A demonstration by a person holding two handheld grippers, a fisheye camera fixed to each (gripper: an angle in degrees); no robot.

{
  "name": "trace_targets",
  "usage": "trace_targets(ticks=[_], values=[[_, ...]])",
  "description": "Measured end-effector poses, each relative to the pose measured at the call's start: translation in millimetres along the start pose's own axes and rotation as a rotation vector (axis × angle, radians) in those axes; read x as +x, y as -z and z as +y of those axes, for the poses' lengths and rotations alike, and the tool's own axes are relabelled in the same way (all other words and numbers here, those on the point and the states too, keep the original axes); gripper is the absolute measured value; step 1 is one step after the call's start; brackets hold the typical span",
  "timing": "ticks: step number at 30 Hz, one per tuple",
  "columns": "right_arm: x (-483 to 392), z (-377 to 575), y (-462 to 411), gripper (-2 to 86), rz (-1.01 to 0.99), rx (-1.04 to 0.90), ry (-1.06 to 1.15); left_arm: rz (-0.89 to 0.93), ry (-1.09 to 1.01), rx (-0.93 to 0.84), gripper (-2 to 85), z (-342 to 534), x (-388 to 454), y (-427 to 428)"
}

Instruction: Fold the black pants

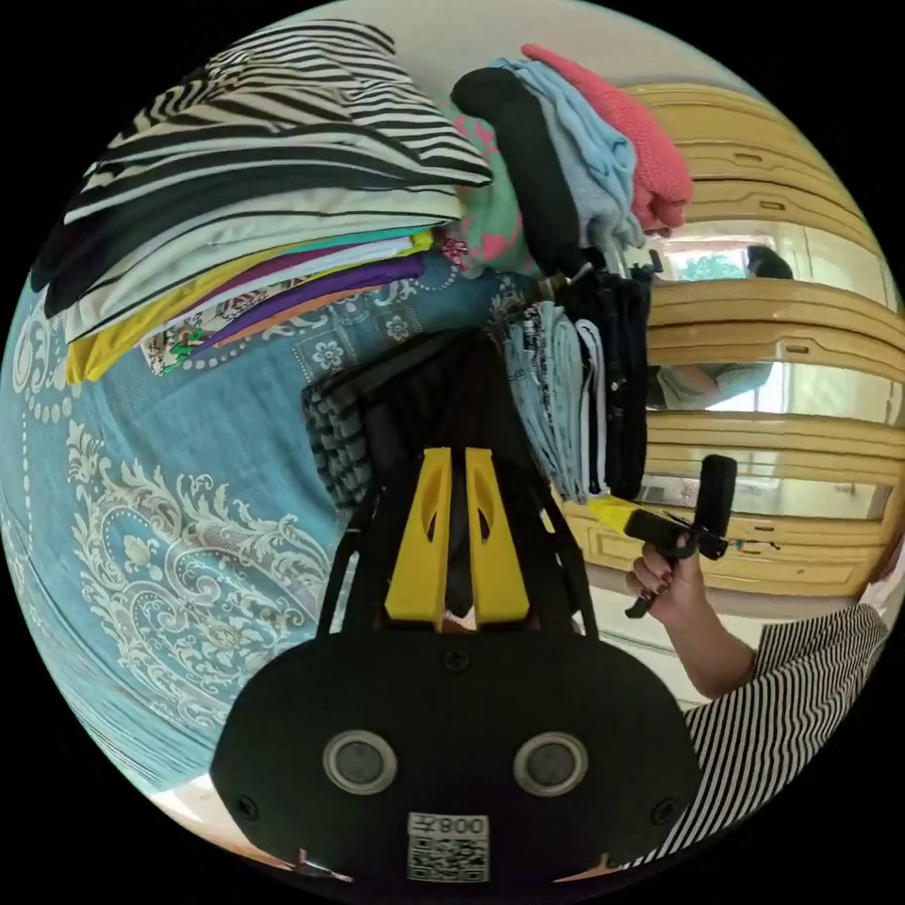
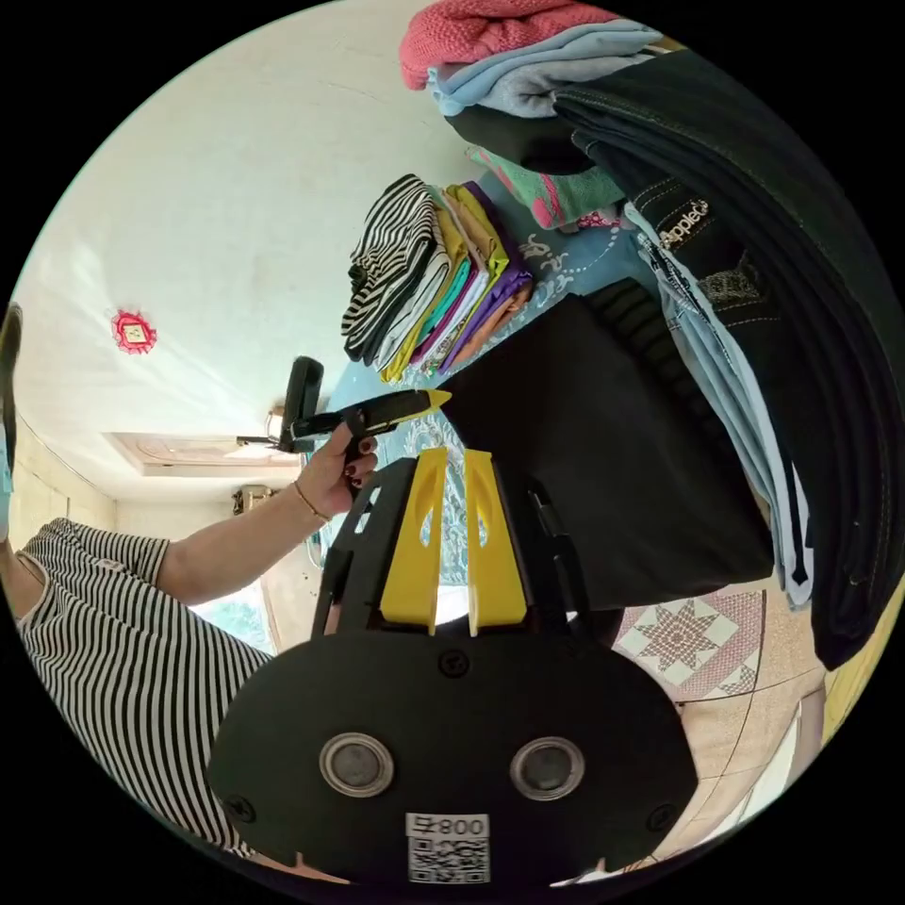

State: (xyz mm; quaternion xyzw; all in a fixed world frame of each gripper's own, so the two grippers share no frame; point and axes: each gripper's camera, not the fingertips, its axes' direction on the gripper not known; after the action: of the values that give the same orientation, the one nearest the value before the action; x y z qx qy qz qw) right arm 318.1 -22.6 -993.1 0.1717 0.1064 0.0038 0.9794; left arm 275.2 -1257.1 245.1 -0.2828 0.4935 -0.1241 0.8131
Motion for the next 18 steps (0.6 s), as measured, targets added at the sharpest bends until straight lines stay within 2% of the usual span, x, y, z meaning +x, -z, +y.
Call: trace_targets(ticks=[7, 11, 13, 18], values=[[20, 17, 4, 8.8, -0.225, -0.041, -0.137, 0.001, -0.319, -0.134, 2.6, 42, 77, -46], [28, 30, 7, 8.8, -0.221, -0.059, -0.22, -0.041, -0.427, -0.195, 2.3, 55, 101, -71], [36, 39, 5, 5.7, -0.178, -0.092, -0.255, -0.057, -0.505, -0.247, 2.0, 62, 111, -87], [57, 60, -8, 1.1, -0.167, -0.145, -0.324, 0.031, -0.455, -0.277, 0.9, 72, 99, -101]])
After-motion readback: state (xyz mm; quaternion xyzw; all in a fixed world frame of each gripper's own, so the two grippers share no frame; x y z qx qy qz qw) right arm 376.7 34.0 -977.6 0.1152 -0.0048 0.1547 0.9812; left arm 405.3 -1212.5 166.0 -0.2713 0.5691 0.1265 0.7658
